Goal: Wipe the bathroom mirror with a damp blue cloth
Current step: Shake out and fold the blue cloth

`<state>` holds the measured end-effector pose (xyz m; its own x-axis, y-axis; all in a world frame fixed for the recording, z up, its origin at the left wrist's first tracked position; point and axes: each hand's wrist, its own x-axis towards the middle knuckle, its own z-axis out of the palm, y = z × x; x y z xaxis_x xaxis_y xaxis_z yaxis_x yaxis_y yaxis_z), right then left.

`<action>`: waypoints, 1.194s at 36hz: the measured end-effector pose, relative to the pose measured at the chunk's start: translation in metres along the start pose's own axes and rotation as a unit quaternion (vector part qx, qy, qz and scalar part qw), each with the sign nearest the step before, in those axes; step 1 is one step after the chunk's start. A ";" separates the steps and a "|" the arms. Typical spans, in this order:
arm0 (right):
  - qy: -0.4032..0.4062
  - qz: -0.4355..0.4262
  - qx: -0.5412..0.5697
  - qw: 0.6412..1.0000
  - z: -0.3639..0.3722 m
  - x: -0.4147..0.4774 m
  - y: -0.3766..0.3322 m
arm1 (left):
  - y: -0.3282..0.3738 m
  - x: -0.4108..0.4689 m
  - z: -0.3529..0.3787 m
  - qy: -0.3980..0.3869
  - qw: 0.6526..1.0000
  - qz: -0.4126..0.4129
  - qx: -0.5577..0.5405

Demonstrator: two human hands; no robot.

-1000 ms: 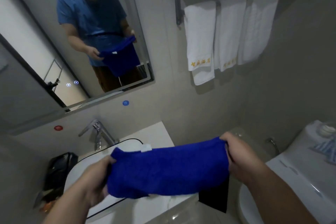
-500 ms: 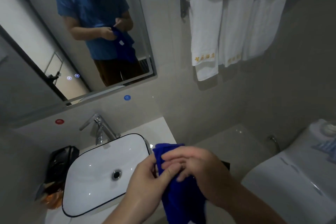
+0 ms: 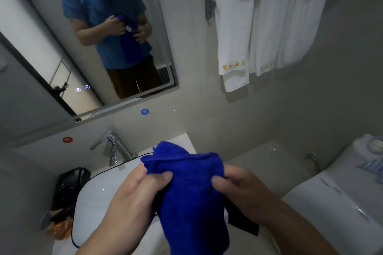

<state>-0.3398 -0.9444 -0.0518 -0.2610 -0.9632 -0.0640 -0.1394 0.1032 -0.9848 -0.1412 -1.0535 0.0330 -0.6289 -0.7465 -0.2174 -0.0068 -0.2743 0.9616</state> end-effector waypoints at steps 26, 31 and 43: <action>-0.076 -0.088 -0.043 0.992 -0.008 -0.021 -0.047 | -0.027 0.015 0.014 -0.115 0.880 0.144 0.438; -0.075 -0.065 -0.033 0.994 -0.017 -0.025 -0.038 | -0.029 0.013 0.019 -0.125 0.902 0.132 0.392; -0.062 0.109 -0.190 0.974 -0.019 -0.017 0.017 | 0.023 -0.006 0.042 0.067 0.902 0.353 0.238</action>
<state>-0.3558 -0.9217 -0.0645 -0.2098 -0.9285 -0.3064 -0.4435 0.3696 -0.8165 -0.1701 -1.0295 0.0631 -0.5077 -0.7082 0.4907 0.0051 0.5671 0.8237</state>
